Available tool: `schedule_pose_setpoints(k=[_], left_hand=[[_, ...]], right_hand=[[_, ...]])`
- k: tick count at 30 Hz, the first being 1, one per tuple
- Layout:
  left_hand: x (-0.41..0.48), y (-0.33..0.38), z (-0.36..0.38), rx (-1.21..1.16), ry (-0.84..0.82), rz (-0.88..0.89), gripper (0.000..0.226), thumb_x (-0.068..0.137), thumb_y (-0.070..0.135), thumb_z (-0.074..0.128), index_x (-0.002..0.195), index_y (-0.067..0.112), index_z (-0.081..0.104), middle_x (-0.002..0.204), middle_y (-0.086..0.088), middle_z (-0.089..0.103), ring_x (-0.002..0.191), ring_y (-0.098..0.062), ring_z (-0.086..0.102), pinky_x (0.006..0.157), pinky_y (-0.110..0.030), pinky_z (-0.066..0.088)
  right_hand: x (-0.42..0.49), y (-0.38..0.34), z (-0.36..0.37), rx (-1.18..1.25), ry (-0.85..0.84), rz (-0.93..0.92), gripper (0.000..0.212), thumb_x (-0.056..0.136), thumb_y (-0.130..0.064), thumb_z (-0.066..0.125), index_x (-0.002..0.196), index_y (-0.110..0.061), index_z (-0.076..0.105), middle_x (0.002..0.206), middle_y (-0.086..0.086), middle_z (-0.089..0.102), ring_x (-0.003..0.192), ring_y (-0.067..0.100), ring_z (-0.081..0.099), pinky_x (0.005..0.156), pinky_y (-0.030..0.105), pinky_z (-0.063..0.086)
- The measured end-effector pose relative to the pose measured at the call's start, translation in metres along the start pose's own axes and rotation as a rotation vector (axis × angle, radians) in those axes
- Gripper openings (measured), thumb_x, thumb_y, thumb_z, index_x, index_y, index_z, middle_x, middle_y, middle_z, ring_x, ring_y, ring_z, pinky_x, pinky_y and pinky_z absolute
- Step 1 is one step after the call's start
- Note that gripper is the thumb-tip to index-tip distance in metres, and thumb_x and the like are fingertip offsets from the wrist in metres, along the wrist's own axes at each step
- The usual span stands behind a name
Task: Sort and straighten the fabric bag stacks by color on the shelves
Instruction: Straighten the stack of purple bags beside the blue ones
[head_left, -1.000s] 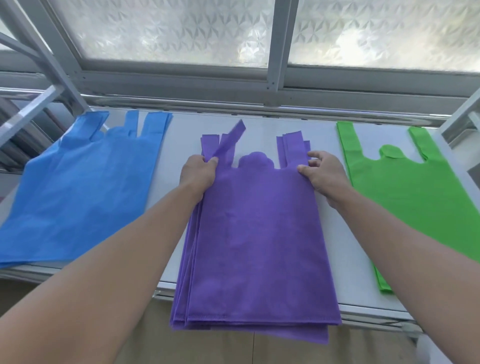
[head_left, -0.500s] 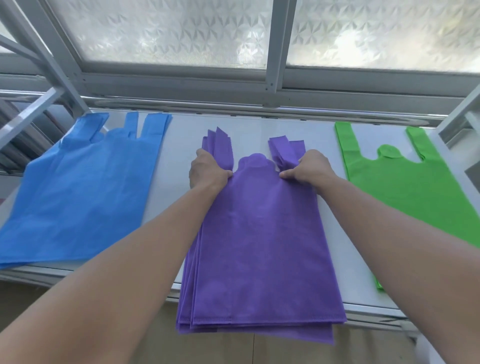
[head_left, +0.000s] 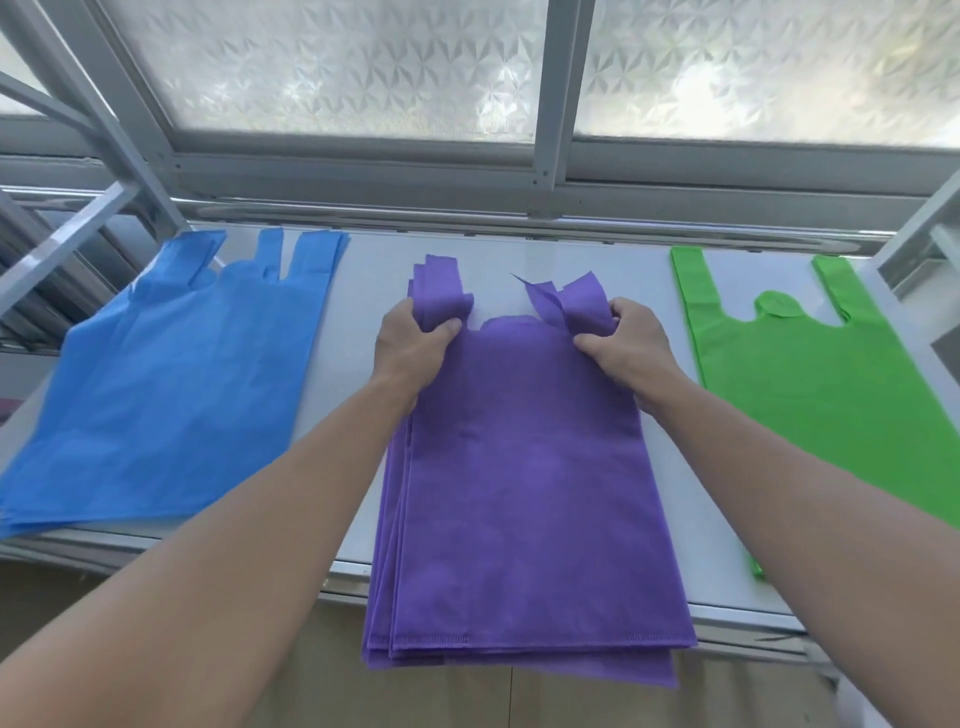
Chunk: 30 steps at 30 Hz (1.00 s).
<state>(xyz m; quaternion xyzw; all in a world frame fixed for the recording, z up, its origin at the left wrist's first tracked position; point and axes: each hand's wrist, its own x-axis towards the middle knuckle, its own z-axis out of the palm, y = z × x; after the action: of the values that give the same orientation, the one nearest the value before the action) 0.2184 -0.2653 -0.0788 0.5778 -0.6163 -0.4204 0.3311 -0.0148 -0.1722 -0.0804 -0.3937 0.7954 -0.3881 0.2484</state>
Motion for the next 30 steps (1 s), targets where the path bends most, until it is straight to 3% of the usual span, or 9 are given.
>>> schedule_pose_setpoints(k=[3,6,10,14,19,21,26,28,30], left_hand=[[-0.004,-0.004,-0.014,-0.021,-0.055,-0.023,0.023,0.095,0.026,0.073,0.116,0.017,0.066,0.100,0.006,0.068,0.083,-0.005,0.062,0.056,-0.012,0.047],[-0.004,-0.012,-0.025,-0.052,-0.031,-0.142,0.029,0.092,0.028,0.078,0.117,0.016,0.069,0.109,-0.001,0.072,0.088,-0.013,0.068,0.063,-0.023,0.051],[-0.002,-0.013,-0.032,-0.086,-0.134,-0.332,0.041,0.076,0.028,0.093,0.108,0.011,0.074,0.102,-0.005,0.077,0.087,-0.021,0.075,0.060,-0.025,0.053],[-0.008,-0.008,-0.031,-0.013,-0.125,-0.176,0.031,0.078,0.023,0.091,0.103,0.014,0.075,0.098,-0.003,0.077,0.088,-0.020,0.074,0.065,-0.028,0.056],[-0.016,-0.001,-0.033,-0.040,-0.353,0.030,0.038,0.080,0.010,0.075,0.116,0.024,0.074,0.110,0.003,0.079,0.106,-0.019,0.074,0.099,-0.046,0.059],[-0.019,0.002,-0.033,-0.039,-0.435,0.081,0.044,0.083,0.003,0.066,0.121,0.025,0.072,0.116,0.002,0.078,0.112,-0.019,0.072,0.103,-0.049,0.056],[-0.030,0.010,-0.033,-0.165,-0.544,0.115,0.044,0.094,-0.015,0.055,0.128,0.009,0.067,0.119,-0.007,0.077,0.119,-0.022,0.071,0.105,-0.045,0.054],[-0.030,0.008,-0.034,-0.242,-0.554,0.112,0.040,0.095,-0.014,0.056,0.130,0.003,0.065,0.122,-0.013,0.076,0.121,-0.027,0.069,0.105,-0.047,0.054],[-0.031,0.008,-0.036,-0.356,-0.569,0.104,0.038,0.097,-0.014,0.055,0.132,-0.001,0.063,0.126,-0.017,0.073,0.124,-0.029,0.067,0.103,-0.044,0.054]], right_hand=[[-0.004,0.003,-0.008,0.032,-0.051,0.032,0.045,0.078,-0.028,0.079,0.117,-0.016,0.061,0.111,0.002,0.069,0.101,0.025,0.067,0.088,0.044,0.058],[-0.004,0.015,-0.012,-0.094,-0.119,0.085,0.070,0.082,-0.036,0.082,0.141,-0.017,0.049,0.125,0.006,0.063,0.115,0.026,0.063,0.102,0.047,0.052],[-0.007,0.019,-0.011,-0.392,-0.081,0.075,0.075,0.089,-0.044,0.074,0.149,-0.010,0.046,0.144,0.019,0.048,0.136,0.038,0.044,0.113,0.043,0.039],[-0.010,0.023,-0.004,-0.371,-0.060,0.018,0.058,0.092,-0.046,0.069,0.139,-0.015,0.059,0.136,0.017,0.056,0.132,0.037,0.047,0.109,0.040,0.037],[-0.016,0.016,-0.001,-0.115,-0.100,-0.013,0.024,0.091,-0.038,0.072,0.101,-0.017,0.076,0.099,-0.002,0.076,0.099,0.022,0.070,0.086,0.037,0.056],[-0.011,0.011,-0.002,-0.079,-0.110,-0.019,0.023,0.089,-0.037,0.075,0.102,-0.017,0.076,0.097,-0.005,0.077,0.095,0.018,0.073,0.084,0.036,0.058],[0.005,-0.001,-0.002,-0.218,-0.158,0.078,0.049,0.072,-0.052,0.086,0.092,-0.009,0.075,0.091,0.007,0.075,0.084,0.024,0.071,0.073,0.039,0.057],[0.006,-0.004,-0.006,-0.143,-0.189,0.095,0.039,0.075,-0.040,0.088,0.089,-0.006,0.075,0.090,0.009,0.077,0.080,0.023,0.071,0.068,0.036,0.055],[0.002,-0.005,-0.013,-0.032,-0.178,0.078,0.029,0.080,-0.035,0.085,0.092,-0.009,0.077,0.091,0.005,0.079,0.085,0.023,0.075,0.074,0.039,0.059]])
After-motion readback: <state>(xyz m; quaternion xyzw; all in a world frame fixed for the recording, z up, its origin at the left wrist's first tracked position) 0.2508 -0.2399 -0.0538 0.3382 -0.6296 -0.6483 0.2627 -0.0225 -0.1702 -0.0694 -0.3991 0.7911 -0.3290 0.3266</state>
